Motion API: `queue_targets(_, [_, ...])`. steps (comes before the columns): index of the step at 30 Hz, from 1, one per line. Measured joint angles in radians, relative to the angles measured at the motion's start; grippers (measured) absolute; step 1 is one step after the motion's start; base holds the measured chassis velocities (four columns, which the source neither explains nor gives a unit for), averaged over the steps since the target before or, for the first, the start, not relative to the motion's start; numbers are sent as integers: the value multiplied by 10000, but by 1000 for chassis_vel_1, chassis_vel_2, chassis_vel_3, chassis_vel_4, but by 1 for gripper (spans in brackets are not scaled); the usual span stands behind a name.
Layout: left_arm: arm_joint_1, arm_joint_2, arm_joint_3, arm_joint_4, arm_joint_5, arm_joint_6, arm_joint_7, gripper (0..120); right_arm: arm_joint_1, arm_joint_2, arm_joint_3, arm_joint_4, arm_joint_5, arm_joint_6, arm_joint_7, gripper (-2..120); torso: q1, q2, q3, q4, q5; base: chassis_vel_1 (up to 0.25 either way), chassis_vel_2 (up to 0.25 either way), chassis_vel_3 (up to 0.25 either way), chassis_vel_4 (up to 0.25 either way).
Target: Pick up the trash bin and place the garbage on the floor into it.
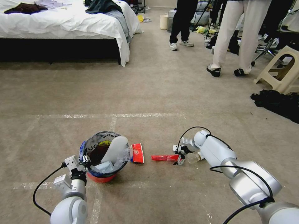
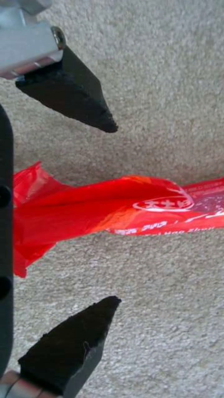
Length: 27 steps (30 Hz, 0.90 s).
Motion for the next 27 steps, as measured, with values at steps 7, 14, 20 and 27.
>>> queue_targets(7, [24, 18, -33, -2, 9, -5, 1, 4, -64, 111, 9, -102, 4, -113, 452, 93, 0, 0, 0, 0, -1, 0, 0, 0, 0])
queue_targets(14, [26, 28, -32, 17, 0, -10, 1, 4, -167, 201, 13, -112, -46, -232, 696, 68, 0, 0, 0, 0, 0, 0, 0, 0, 0])
queue_targets(20, [-5, 48, -10, 75, -6, -12, 4, 4, -187, 252, 13, -148, -130, -302, 698, 47, 0, 1, -1, -2, -3, 0, 0, 0, 0])
queue_targets(27, [0, 104, -9, 95, -44, -12, 13, 4, -186, 350, 22, -256, -196, -314, 698, 22, -2, 1, -2, -4, 4, 0, 0, 0, 0])
